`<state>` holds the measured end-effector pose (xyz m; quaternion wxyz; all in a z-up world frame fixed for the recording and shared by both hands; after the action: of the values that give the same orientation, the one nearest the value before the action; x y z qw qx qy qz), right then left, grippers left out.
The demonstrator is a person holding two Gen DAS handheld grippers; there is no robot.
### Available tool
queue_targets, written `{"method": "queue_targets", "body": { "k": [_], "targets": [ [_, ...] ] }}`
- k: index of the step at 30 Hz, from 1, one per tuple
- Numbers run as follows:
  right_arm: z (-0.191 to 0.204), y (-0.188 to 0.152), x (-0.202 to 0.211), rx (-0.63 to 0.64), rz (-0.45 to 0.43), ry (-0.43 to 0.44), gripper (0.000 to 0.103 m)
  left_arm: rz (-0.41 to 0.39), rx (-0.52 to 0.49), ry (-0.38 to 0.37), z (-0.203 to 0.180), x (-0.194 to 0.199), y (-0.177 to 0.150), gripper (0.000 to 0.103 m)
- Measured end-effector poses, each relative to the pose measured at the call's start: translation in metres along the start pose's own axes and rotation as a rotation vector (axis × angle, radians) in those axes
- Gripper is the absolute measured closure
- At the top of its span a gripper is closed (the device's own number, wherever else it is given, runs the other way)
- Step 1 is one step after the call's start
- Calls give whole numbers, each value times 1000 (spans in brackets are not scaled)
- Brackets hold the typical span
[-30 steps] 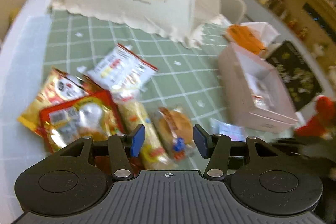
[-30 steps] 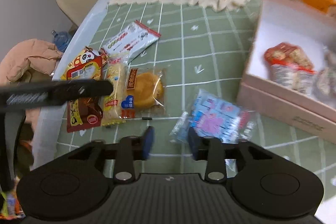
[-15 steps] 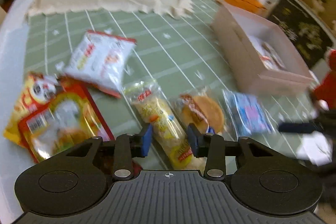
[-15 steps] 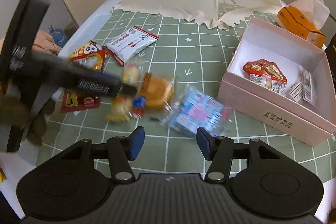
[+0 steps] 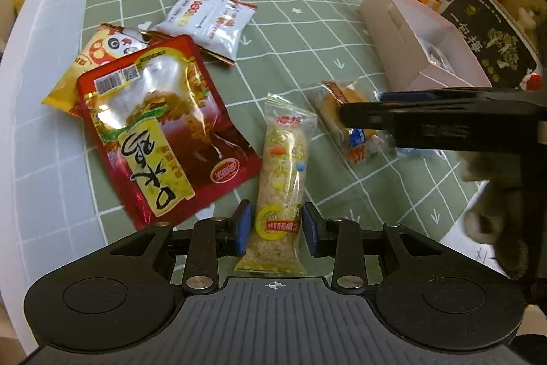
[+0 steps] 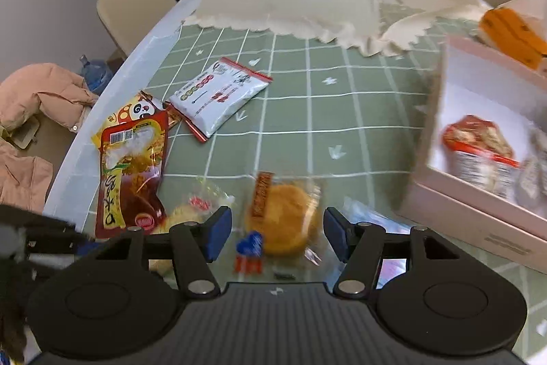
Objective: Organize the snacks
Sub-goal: 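Grasp the yellow rice-stick packet with the left gripper while the right grasps the round pastry packet, then carry the rice-stick packet into the pink box and open the left gripper while the right holds the pastry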
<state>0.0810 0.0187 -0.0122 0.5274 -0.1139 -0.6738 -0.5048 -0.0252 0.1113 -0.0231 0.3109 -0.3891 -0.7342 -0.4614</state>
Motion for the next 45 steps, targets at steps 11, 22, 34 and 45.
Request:
{"method": "queue_targets", "body": {
  "k": [11, 22, 34, 45],
  "targets": [
    [8, -39, 31, 117, -5, -17, 50, 7, -69, 24, -12, -3, -4, 69],
    [-36, -122, 74, 59, 25, -143, 49, 164, -248, -73, -72, -17, -29, 67],
    [-41, -137, 66, -21, 27, -173, 31, 136, -213, -15, -79, -39, -1, 59],
    [-52, -114, 66, -55, 14, -159, 48, 149, -213, -46, -79, -32, -11, 59]
  ]
}}
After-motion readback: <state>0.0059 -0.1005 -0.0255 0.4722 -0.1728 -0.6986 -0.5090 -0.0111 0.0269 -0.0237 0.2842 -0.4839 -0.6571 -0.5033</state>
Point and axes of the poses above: each gripper's, at about its wrist camera, not at the fingertips, and x roughly against the way its jaws point, z to its left, y to its top, the point moved 7 cm from there along -x, roughly the way its jaws point, and after that the axes turned 7 degrees about -y, right-handed, at the moved point
